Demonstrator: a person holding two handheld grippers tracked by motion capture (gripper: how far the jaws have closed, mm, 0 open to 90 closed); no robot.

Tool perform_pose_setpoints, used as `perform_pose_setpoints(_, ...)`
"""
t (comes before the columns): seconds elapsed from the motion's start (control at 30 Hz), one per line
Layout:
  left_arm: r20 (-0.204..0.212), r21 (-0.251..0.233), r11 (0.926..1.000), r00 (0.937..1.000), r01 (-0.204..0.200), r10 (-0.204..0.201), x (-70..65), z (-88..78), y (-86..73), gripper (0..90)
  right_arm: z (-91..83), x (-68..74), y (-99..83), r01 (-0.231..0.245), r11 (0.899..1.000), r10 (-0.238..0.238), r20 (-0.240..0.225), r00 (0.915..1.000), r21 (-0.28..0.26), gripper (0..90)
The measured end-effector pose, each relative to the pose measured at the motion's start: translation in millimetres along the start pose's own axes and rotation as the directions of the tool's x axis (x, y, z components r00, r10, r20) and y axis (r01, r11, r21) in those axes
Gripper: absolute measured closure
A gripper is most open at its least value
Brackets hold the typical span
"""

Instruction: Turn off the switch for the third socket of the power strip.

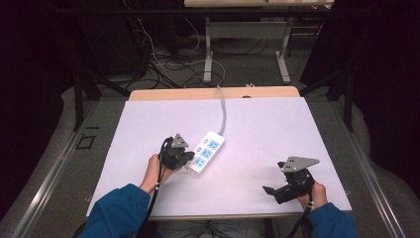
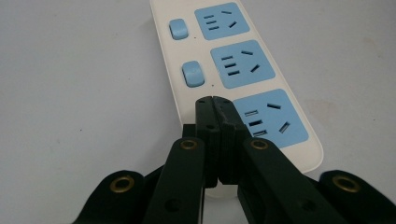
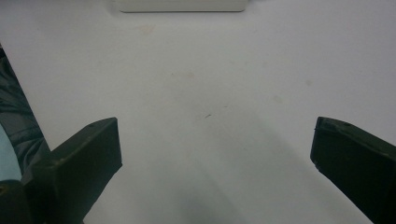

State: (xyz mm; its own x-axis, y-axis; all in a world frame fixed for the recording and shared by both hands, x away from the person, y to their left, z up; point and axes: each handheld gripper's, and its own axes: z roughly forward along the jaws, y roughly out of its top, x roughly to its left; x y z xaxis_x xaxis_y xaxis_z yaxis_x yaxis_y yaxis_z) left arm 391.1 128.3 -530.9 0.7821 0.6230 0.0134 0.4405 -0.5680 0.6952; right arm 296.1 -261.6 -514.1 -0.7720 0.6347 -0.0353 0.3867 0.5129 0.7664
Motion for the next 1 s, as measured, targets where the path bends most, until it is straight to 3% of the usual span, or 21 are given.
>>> perform_pose_setpoints(0.5, 0.007, 0.001, 1.0, 1.0, 0.005, -0.005, 1.2, -0.2, -1.5, 90.0, -0.5, -0.8, 0.4, 0.014, 1.0, -0.014, -0.003, 0.9999, 0.009, 1.3)
perform_pose_setpoints(1.0, -0.024, -0.001, 0.9998, 0.9995, -0.021, 0.021, -3.5, 0.3, -2.2, 90.0, -0.2, 0.2, 0.1, 0.008, 1.0, -0.008, 0.006, 0.9999, -0.003, 1.3)
